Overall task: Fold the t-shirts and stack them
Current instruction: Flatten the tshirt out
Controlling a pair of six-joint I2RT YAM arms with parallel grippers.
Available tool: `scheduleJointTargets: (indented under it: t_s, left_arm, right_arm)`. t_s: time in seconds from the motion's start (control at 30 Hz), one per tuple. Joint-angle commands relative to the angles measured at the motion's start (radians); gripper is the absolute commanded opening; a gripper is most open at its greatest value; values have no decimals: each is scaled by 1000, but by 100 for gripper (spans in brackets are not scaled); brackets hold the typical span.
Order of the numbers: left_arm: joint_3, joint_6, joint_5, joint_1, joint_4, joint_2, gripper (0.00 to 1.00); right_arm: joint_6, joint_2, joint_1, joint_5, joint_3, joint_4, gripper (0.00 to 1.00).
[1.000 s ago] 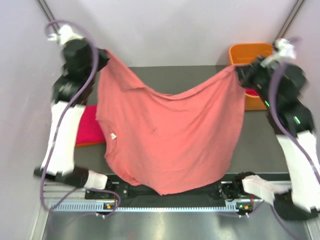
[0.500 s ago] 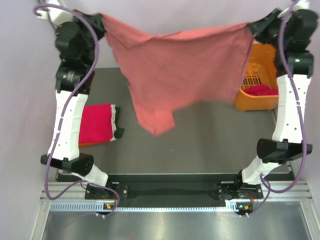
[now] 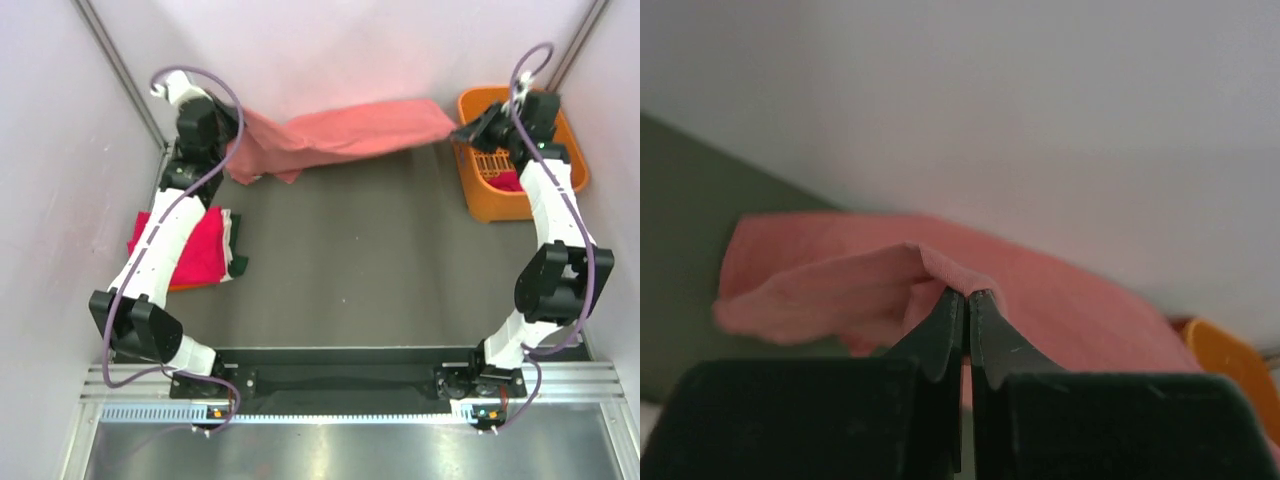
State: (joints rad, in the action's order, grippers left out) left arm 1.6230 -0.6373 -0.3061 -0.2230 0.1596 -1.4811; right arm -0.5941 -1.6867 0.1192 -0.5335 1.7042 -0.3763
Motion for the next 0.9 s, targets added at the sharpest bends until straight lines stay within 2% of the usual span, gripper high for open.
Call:
scheduleJointTargets:
  t_s: [0.0,0.13,0.33,0.43,0.63,0.87]
  left_arm:
    - [-129,-50,97,2,-51,90,0]
    - [-314,-85,168,-1,-37,194,0]
    - [-560,-94,193,-4,151,413,0]
    - [-702,-114,194,-6,250,588,0]
    - [-769,-166,216,-7,501,792,0]
    - [-684,-182,119,-7,689,904,0]
  right_arm:
    - [33,93,0,-37,-138,114,0]
    - [60,174,0,-26,-395,152,0]
    - [137,335,5,49,-714,139,0]
    - [165,448,5,96,-860,137,0]
    - [200,676,7,205,-1034,22,0]
    - [159,924,0,228,-1153,-75,0]
